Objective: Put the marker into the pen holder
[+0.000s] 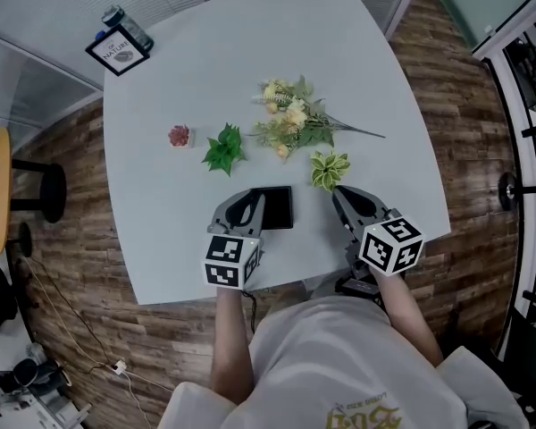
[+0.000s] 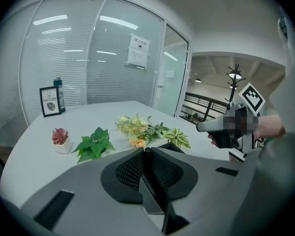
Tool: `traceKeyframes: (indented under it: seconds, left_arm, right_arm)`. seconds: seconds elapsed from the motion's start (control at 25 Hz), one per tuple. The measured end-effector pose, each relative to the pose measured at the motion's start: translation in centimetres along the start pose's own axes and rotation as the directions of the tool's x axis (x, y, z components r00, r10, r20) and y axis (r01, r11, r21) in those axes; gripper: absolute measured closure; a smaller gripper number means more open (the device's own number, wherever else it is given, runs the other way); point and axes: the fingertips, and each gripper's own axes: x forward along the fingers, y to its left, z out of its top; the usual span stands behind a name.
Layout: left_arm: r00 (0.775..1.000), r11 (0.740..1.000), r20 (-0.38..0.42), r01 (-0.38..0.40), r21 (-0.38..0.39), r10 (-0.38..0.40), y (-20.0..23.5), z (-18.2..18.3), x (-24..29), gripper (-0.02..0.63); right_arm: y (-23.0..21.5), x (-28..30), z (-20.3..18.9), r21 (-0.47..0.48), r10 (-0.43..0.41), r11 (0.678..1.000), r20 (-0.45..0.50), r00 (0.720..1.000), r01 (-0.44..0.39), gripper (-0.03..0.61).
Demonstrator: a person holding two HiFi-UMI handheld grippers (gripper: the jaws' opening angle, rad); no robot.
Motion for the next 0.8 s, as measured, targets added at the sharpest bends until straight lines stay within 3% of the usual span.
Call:
traceKeyframes:
  seconds: [0.8]
  left_arm:
    - [1.0,1.0,-0.002,0.01,0.017,-0.01,-0.5,-0.09,-0.07,0.565]
  right_arm:
    - [-0.25,-0.76,-0.44,0.011,-0.009,1.0,0.004,1.0,0.009,0.562]
